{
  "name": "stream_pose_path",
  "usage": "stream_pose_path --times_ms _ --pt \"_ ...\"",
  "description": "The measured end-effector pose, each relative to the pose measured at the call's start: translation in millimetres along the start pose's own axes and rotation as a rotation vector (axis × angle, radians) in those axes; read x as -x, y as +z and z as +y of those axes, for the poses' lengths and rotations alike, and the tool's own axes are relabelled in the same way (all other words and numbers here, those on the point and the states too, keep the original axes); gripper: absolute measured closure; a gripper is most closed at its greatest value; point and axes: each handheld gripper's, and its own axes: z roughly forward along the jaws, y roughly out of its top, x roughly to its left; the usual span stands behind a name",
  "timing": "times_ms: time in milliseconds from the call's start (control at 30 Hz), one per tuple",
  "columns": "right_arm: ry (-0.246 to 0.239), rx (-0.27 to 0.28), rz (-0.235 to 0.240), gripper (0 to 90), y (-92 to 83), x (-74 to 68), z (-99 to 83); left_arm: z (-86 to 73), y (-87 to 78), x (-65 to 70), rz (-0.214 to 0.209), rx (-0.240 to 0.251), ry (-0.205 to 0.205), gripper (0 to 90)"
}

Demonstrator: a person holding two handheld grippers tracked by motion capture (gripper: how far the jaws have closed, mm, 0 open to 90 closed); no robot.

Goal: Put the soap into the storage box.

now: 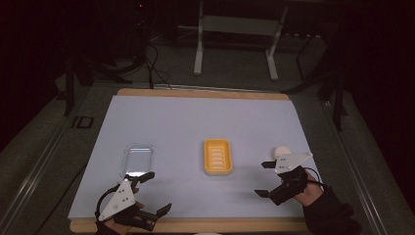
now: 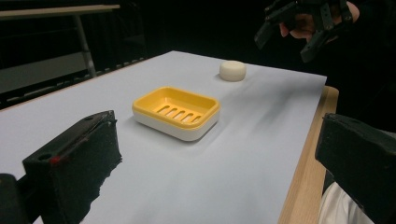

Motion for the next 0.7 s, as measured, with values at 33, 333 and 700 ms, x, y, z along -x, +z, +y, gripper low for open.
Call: stream_pose_path --times_ms 33,333,700 --pt "-0.009 -0.017 -0.01 9.5 0.3 -0.1 0.2 0.0 0.1 0.0 -0.001 -0.001 0.001 0.1" --pt "-0.066 -0.202 0.022 9.6 6.9 0.5 4.7 -0.1 0.5 -0.2 -0.003 -0.002 0.0 0.1" --pt "-0.034 -0.354 0.128 9.7 16.2 13.3 0.7 -0.3 1.1 -0.5 -0.004 -0.007 0.0 0.1"
